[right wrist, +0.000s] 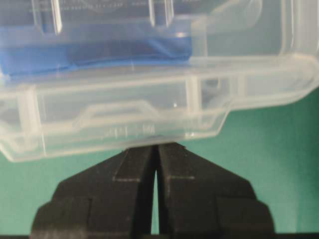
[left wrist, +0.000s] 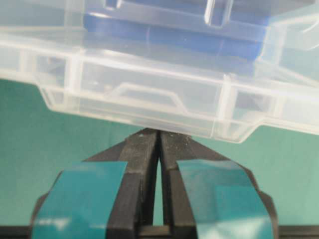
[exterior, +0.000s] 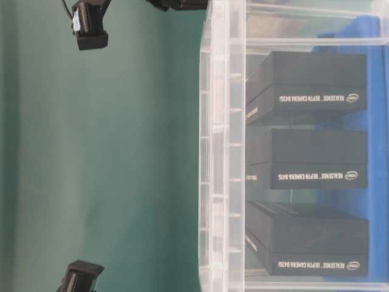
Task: Clamp the lid of the box with both arms, then lift and open it.
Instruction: 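Lower both grippers onto the lid's side rims and clamp them, then lift the clamped lid upward off the box with both grippers, then carry the lid toward the front of the table with both grippers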
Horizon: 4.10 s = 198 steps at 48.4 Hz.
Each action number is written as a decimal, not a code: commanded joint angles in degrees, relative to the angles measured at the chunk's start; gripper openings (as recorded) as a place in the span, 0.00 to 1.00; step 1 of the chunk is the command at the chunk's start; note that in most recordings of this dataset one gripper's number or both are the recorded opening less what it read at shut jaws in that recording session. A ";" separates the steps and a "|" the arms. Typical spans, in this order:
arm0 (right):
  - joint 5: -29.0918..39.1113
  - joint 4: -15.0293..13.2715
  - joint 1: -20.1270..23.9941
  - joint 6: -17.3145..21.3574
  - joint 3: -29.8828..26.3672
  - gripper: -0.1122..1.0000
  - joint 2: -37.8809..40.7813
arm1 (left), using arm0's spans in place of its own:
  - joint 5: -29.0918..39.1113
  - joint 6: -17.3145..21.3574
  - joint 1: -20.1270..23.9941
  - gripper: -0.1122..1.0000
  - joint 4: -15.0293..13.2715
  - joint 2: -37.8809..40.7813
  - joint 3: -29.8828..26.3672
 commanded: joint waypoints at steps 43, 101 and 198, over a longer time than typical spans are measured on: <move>-1.32 0.09 1.23 -0.88 -5.01 0.10 2.46 | -0.88 1.58 0.09 0.11 -0.26 1.41 -2.99; 8.26 0.00 3.96 -0.09 -12.66 0.10 -2.37 | 8.44 1.32 0.18 0.11 0.09 -3.43 -11.16; 22.50 -14.06 44.30 39.20 -18.19 0.10 3.25 | 11.34 -27.25 -38.41 0.11 1.14 0.26 -13.97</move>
